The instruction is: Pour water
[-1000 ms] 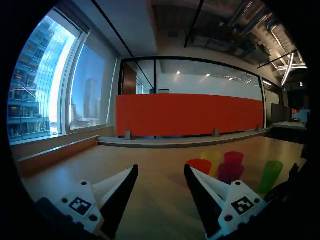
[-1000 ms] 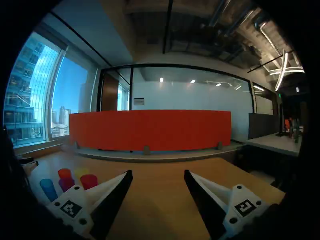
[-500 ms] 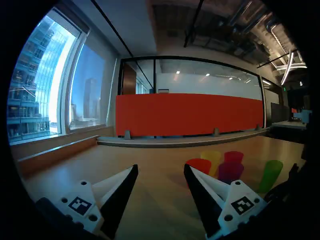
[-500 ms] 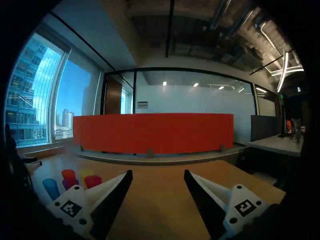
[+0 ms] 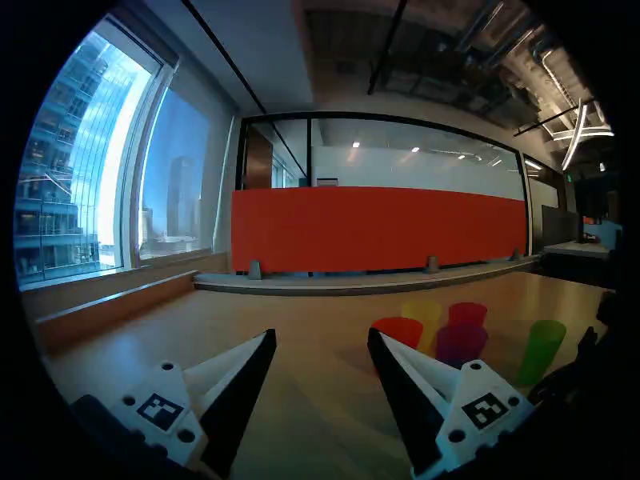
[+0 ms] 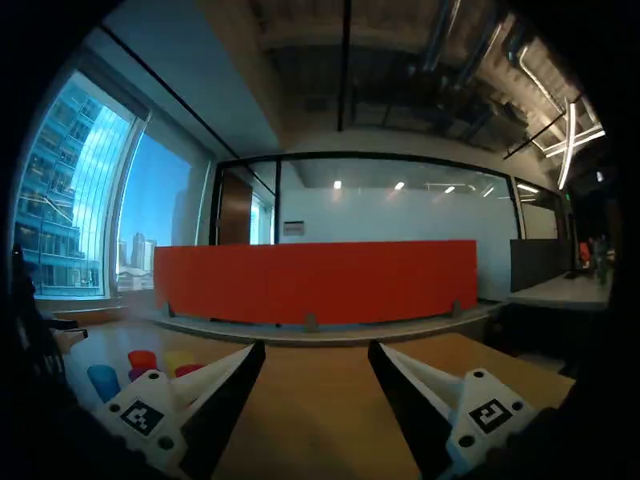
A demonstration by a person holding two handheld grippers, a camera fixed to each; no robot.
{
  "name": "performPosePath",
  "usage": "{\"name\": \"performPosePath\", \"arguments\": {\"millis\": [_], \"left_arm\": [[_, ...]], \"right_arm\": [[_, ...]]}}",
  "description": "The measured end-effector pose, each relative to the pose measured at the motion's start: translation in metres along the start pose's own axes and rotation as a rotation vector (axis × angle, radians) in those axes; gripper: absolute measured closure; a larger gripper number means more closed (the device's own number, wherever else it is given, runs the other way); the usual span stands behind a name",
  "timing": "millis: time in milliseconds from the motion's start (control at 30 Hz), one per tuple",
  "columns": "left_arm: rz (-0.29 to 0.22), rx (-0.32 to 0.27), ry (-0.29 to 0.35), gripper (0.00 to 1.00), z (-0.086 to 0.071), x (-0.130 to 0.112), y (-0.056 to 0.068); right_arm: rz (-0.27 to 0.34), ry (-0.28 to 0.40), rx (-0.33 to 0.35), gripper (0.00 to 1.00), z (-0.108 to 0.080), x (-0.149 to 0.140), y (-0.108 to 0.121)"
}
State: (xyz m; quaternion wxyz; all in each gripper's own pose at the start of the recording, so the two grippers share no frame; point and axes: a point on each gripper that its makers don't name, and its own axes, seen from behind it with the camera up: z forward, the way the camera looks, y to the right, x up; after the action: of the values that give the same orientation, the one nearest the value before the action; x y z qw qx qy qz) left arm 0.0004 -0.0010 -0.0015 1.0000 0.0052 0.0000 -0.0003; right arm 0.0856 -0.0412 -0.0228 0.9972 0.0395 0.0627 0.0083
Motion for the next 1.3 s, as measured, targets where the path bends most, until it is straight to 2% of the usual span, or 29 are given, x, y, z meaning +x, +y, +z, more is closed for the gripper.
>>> {"name": "performPosePath", "arguments": {"millis": [200, 500, 900, 1300], "left_arm": [[0.0, 0.0, 0.0, 0.16, 0.0, 0.0, 0.0], [0.0, 0.0, 0.0, 0.16, 0.001, 0.0, 0.0], [0.0, 0.0, 0.0, 0.15, 0.001, 0.0, 0.0], [0.0, 0.0, 0.0, 0.16, 0.0, 0.0, 0.0]], "right_arm": [[0.0, 0.004, -0.014, 0.01, 0.007, -0.008, 0.007], [0.026, -0.048, -0.03, 0.01, 0.006, -0.044, 0.021], [0.01, -0.06, -0.053, 0.01, 0.005, -0.063, 0.037], [0.013, -0.076, -0.06, 0.01, 0.008, -0.075, 0.041]]}}
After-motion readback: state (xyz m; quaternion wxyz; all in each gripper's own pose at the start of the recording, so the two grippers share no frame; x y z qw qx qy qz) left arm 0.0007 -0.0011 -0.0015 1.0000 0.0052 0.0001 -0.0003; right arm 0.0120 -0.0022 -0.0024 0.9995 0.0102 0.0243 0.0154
